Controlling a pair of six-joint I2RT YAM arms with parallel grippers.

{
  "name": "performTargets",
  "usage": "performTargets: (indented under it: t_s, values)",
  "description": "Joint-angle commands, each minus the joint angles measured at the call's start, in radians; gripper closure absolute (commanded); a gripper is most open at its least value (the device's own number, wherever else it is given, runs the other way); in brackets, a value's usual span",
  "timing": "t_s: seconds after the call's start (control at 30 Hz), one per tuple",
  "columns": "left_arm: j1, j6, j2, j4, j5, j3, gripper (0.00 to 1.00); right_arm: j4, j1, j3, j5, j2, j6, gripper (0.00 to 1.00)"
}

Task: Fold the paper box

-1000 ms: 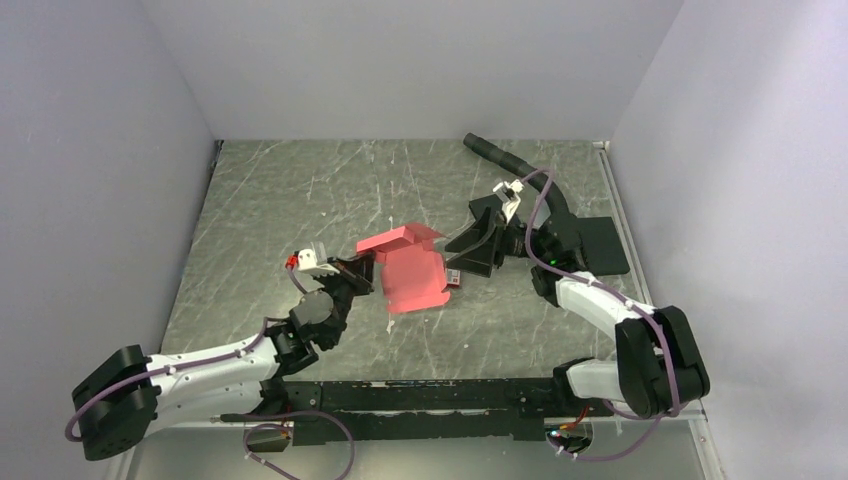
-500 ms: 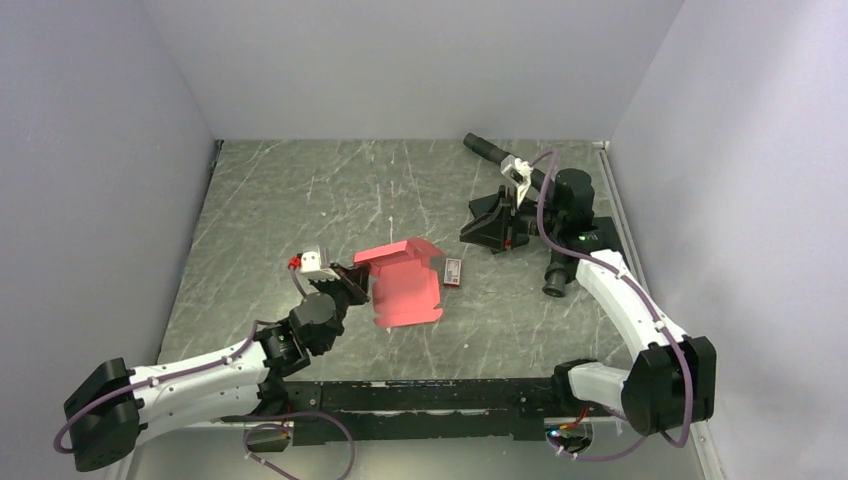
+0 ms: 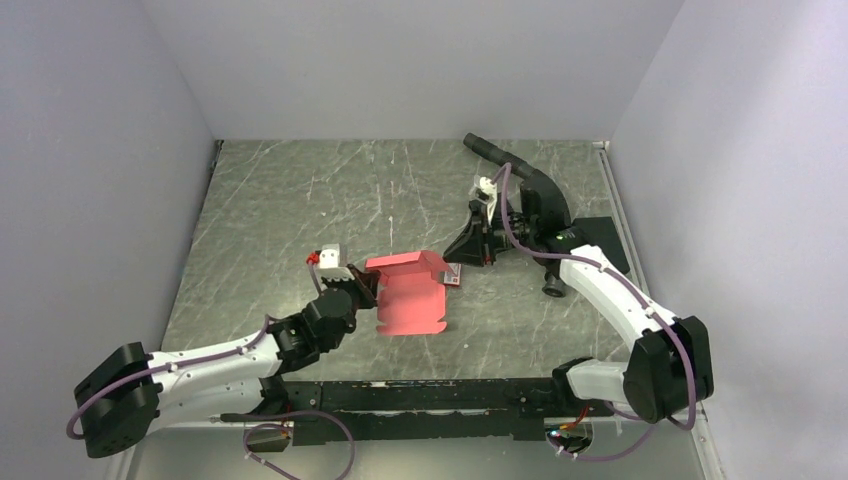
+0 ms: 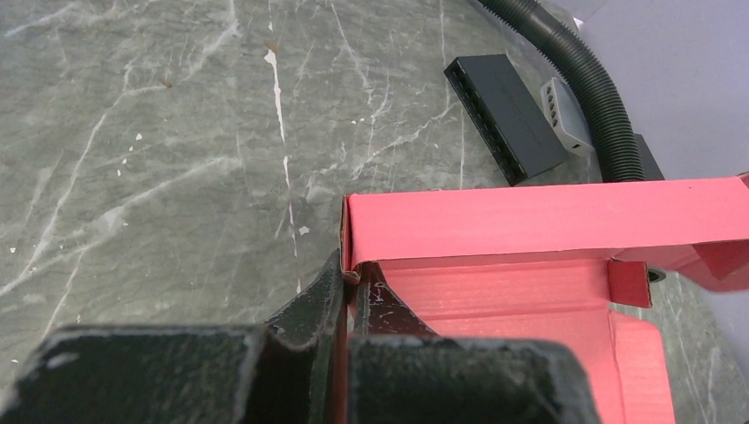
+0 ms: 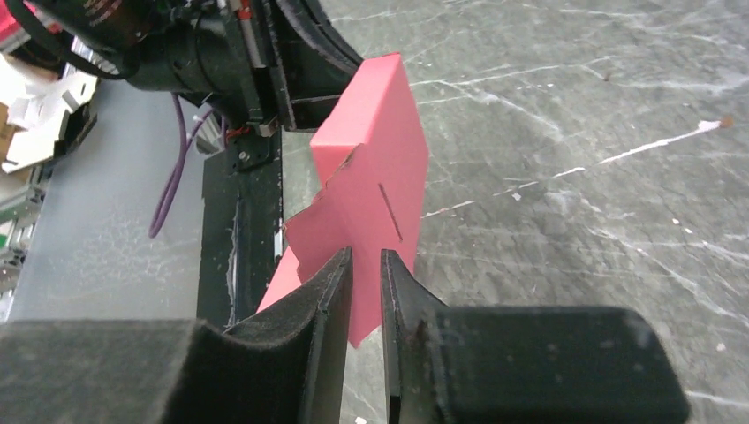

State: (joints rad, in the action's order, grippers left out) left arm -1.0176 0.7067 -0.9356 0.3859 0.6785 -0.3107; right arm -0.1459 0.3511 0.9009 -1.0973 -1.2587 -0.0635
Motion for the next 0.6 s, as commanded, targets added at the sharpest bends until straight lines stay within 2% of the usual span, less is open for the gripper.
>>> performTargets:
  t_s: [0.0,0.2,0.57]
  values:
    - [0.001,0.042,-0.012,-0.010,0.015,-0.059,1.00,-0.070,0.040,0.053,-0.012,0.013,-0.134,0.78]
    - [0.000,0.067,-0.016,-0.070,0.043,-0.080,1.00,-0.140,0.082,0.072,0.021,0.002,-0.223,0.77]
    - [0.001,0.017,-0.065,-0.041,0.004,-0.107,1.00,-0.146,0.131,0.078,0.107,-0.026,-0.244,0.67]
